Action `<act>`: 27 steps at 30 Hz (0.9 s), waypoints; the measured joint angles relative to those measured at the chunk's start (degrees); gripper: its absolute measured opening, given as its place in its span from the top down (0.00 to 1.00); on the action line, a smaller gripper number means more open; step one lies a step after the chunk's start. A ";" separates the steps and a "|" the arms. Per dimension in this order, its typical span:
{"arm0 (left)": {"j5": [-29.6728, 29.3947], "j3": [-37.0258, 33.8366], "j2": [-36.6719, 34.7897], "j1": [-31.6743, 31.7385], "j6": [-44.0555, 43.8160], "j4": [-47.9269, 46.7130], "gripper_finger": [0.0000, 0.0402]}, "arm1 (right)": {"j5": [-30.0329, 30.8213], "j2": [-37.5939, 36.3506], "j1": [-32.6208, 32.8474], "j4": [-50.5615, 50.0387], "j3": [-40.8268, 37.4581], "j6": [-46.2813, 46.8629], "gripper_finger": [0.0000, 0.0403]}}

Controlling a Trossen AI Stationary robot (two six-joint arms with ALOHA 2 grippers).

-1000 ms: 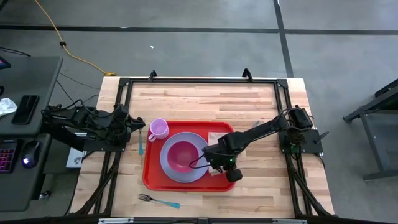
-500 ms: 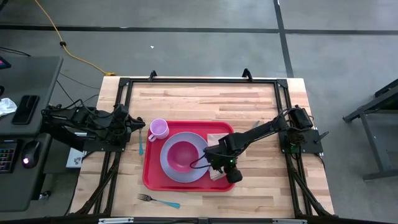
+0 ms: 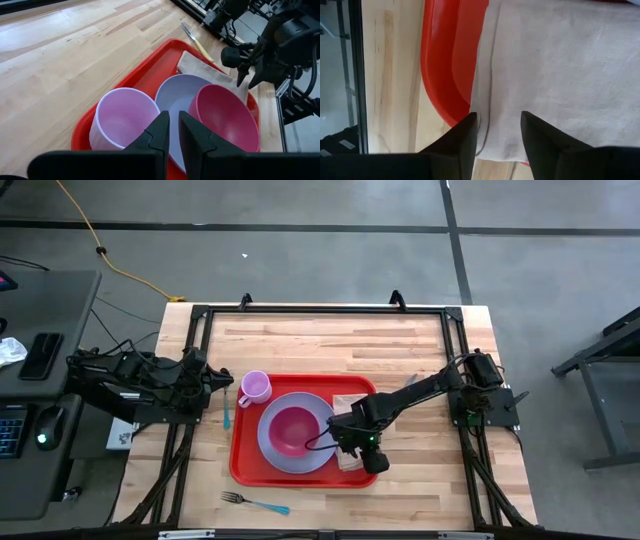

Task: Set up tray
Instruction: Put the gray napkin on the red serving tray to the right of the blue plate

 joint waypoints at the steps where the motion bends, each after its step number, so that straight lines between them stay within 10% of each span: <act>1: 0.00 0.00 0.00 0.00 0.00 0.01 0.82 | 0.00 -0.02 0.00 -0.02 0.00 0.08 0.67; 27: -0.02 0.00 -0.02 -0.01 0.00 0.01 0.82 | 6.41 -4.19 -3.12 0.88 -3.89 1.55 0.66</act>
